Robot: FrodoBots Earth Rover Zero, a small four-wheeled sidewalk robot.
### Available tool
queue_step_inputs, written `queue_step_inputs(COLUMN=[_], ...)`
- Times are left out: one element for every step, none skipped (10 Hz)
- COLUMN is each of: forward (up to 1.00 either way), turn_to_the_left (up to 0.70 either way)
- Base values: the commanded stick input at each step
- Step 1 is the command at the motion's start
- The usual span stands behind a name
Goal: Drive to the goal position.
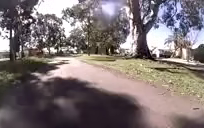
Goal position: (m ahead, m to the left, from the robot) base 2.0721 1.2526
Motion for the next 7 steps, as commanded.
queue_step_inputs(forward=[0.7,0.7,0.7,0.7,0.7,0.7,0.7], turn_to_the_left=[0.3,0.35,0.35,0.35,0.35,0.35,0.35])
